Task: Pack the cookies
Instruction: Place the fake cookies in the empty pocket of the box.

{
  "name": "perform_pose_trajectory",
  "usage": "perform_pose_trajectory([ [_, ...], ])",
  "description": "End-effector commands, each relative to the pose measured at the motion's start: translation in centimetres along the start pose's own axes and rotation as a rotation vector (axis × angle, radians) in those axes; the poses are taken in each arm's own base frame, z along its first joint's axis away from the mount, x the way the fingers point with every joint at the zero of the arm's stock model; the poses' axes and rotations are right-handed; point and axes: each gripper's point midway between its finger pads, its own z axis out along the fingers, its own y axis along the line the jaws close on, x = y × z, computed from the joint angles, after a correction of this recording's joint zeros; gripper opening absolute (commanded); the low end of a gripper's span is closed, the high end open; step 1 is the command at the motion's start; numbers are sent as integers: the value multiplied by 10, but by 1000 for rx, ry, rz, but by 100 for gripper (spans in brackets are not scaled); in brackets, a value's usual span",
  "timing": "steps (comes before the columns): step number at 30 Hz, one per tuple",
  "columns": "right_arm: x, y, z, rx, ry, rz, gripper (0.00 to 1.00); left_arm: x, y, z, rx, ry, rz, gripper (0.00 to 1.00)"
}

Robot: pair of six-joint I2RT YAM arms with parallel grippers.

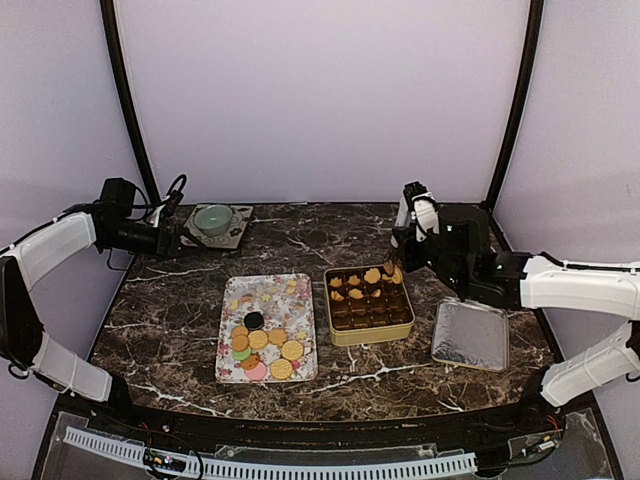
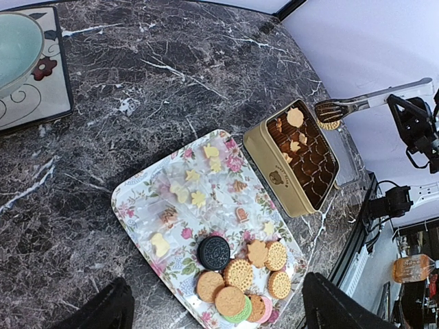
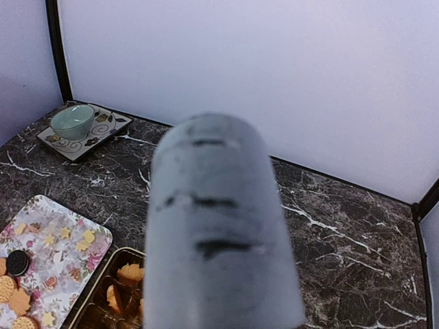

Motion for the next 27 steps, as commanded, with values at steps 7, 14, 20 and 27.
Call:
perform_pose_trajectory([
  [7,7,-16,5,8,-21,37,18,-8,-5,-6,9,-17,4,88],
  [14,6,-10,11,-21,-25,43,17,-8,-4,-6,3,-15,3,88],
  [20,5,-2,10,-71,-25,49,17,-8,-2,-5,2,-13,0,88],
  [27,12,-2,11,-69,-8,41,21,-9,-2,-5,3,-13,-1,88],
])
